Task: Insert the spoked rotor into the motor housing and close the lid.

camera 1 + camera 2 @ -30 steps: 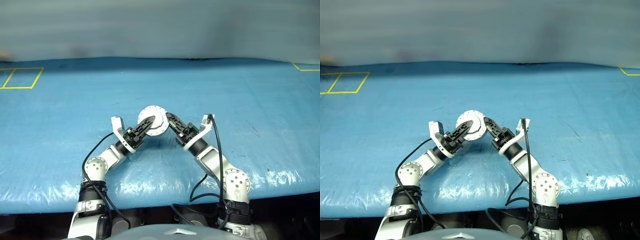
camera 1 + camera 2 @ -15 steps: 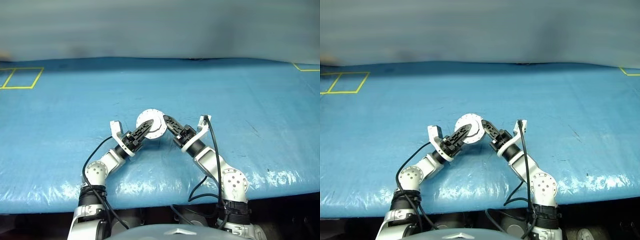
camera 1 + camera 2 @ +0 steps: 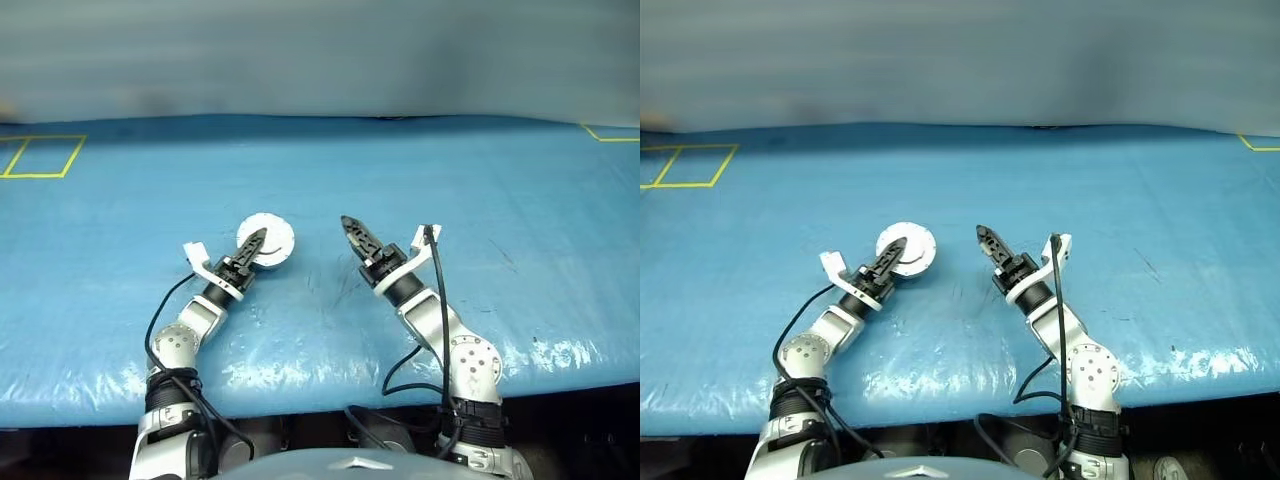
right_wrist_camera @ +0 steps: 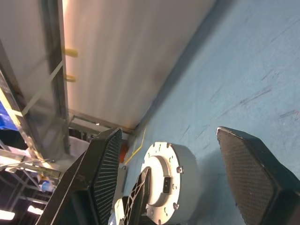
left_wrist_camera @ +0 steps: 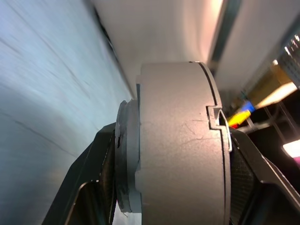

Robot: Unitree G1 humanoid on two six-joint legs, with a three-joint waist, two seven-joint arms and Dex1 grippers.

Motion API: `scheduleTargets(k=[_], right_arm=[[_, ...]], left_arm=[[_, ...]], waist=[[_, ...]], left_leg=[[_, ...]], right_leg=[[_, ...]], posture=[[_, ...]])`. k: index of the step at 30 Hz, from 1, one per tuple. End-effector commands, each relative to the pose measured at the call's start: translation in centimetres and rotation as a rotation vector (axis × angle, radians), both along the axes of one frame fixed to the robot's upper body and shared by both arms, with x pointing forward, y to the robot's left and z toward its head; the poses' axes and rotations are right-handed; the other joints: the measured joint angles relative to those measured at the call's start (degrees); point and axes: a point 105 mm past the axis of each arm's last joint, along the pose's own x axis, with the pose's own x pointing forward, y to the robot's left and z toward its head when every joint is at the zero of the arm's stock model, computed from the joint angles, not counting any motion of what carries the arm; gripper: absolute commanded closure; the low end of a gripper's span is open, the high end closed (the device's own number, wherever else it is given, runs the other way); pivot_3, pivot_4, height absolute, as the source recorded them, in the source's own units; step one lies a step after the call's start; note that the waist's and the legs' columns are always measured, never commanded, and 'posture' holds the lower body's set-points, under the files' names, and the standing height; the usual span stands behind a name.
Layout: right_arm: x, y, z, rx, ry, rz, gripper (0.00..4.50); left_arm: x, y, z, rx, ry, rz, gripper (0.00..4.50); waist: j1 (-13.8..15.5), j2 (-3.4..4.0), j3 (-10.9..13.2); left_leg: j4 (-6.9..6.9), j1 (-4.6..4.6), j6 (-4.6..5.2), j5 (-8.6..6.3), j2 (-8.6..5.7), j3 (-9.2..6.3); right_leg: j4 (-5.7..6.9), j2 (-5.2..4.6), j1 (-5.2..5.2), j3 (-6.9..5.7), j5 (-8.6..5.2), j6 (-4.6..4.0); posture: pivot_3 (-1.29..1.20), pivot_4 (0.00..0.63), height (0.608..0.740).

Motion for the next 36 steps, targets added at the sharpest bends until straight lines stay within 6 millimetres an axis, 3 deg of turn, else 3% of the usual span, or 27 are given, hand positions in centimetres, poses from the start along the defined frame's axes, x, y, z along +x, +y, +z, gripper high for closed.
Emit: scheduleTargets(k=[1, 6, 11, 15, 20, 21, 27, 30, 33, 36], right_arm=[[0.7, -1.2, 0.9, -0.027, -0.041, -0.078, 1.32], [0.4, -1.5, 0.9, -0.086, -0.069, -0.076, 1.32], [-0.4, -0.6, 0.1, -0.254, -0.101, -0.016, 1.32], [-0.9, 0.0, -0.4, -0.348, -0.130, 0.013, 1.32], [-1.0, -0.1, -0.9, -0.377, -0.125, 0.003, 1.28], [-1.0, -0.2, -1.0, -0.376, -0.121, 0.000, 1.28], [-0.6, -0.2, -1.5, -0.404, -0.109, 0.008, 1.28], [-0.4, -0.2, -1.5, -0.433, -0.121, 0.011, 1.28], [-0.1, -0.5, -1.4, -0.548, -0.182, -0.022, 1.28], [0.3, -1.5, -1.2, -0.742, -0.280, -0.110, 1.28]], left_arm=[[2.2, 1.4, 2.9, 0.021, -0.080, 0.140, 1.79], [5.9, 2.9, 3.6, 0.106, 0.008, 0.300, 1.79], [9.4, 1.2, 3.9, 0.218, 0.103, 0.298, 1.79], [10.2, 0.4, 2.9, 0.261, 0.161, 0.283, 1.79], [10.0, 1.1, 1.1, 0.327, 0.242, 0.327, 0.35], [9.8, 2.3, 0.7, 0.378, 0.250, 0.382, 0.04], [7.9, 7.6, 1.0, 0.579, 0.225, 0.630, 0.04], [6.6, 9.3, 1.6, 0.685, 0.189, 0.704, 0.04], [5.6, 8.2, 4.6, 0.808, -0.050, 0.677, 0.04], [4.2, 4.2, 7.5, 0.871, -0.353, 0.499, 0.04]], waist=[[0.6, -0.09, 0.0], [1.4, -0.24, 0.1], [1.5, -0.28, 0.2], [0.9, -0.29, 0.2], [0.8, -0.28, 0.1], [0.6, -0.28, 0.1], [-0.8, -0.30, 0.1], [-0.7, -0.30, 0.1], [-0.3, -0.32, 0.1], [0.6, -0.36, 0.1]], left_leg=[[0.03, 0.00, -0.05, 0.03, -0.01, 0.00], [0.14, -0.08, -0.14, 0.08, -0.08, 0.01], [0.18, -0.14, -0.06, 0.05, -0.18, 0.02], [0.11, -0.16, 0.01, 0.00, -0.22, 0.10], [0.13, -0.16, -0.04, -0.01, -0.14, 0.12], [0.15, -0.10, -0.05, -0.01, -0.13, 0.13], [0.17, 0.15, -0.14, 0.02, -0.06, 0.25], [0.16, 0.16, -0.26, 0.09, -0.03, 0.24], [0.18, 0.14, -0.30, 0.11, -0.01, 0.24], [0.24, 0.11, -0.35, 0.06, -0.08, 0.21]], right_leg=[[-0.02, 0.00, 0.01, 0.00, 0.01, 0.01], [-0.16, 0.01, 0.04, -0.01, 0.09, 0.13], [-0.18, 0.20, 0.07, 0.01, 0.17, 0.24], [-0.23, 0.19, 0.10, 0.07, 0.19, 0.28], [-0.15, 0.23, 0.11, 0.14, 0.19, 0.27], [-0.13, 0.22, 0.11, 0.17, 0.19, 0.27], [0.01, 0.18, 0.22, 0.52, 0.20, 0.26], [0.21, 0.22, 0.10, 0.56, 0.21, 0.18], [0.22, 0.27, 0.07, 0.55, 0.25, 0.11], [0.18, 0.34, -0.04, 0.45, 0.27, 0.08]], posture=[[0.00, 0.150, 0.740], [0.00, 0.150, 0.740], [0.00, 0.150, 0.740], [0.00, 0.150, 0.740], [0.00, 0.150, 0.740], [0.00, 0.150, 0.740], [0.00, 0.150, 0.740], [0.00, 0.150, 0.740], [0.00, 0.150, 0.740], [0.00, 0.150, 0.740]])
